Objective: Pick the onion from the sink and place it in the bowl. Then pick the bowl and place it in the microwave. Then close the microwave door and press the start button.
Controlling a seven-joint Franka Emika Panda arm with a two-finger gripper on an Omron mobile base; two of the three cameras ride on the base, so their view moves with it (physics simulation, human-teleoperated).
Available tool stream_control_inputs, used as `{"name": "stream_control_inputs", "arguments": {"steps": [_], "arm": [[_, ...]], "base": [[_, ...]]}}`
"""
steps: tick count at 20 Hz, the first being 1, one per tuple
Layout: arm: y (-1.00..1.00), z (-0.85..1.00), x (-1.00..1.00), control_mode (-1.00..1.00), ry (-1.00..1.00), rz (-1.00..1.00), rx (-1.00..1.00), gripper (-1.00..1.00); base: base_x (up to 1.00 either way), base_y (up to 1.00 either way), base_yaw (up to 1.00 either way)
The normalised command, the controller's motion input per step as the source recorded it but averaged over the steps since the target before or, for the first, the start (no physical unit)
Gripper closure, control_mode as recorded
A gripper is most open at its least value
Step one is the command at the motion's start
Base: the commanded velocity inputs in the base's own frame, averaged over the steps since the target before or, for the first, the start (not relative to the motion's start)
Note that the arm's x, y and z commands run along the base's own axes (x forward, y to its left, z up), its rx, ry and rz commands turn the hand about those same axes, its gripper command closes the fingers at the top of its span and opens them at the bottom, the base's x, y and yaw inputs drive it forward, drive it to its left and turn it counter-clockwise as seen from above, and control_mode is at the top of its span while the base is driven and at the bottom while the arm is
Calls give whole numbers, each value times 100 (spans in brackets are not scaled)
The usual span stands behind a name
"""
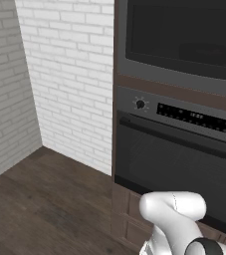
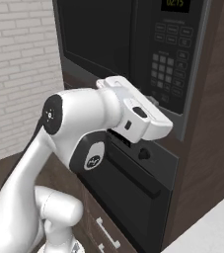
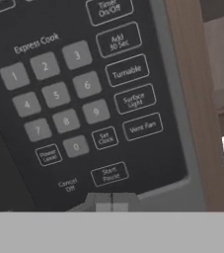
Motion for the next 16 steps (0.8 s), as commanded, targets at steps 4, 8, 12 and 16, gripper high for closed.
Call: {"name": "stream_control_inputs", "arguments": {"steps": [4,8,12,16], "arm": [[-14,-2,33,-100,-1,0,5,100],[-38,0,22,-100,-4,1,10,100],[-25,-7,42,-100,-4,1,6,100],[-4,-29,91,-100,0,7,9,100]], "base": [[0,0,0],[0,0,0],[0,0,0],[0,0,0]]}}
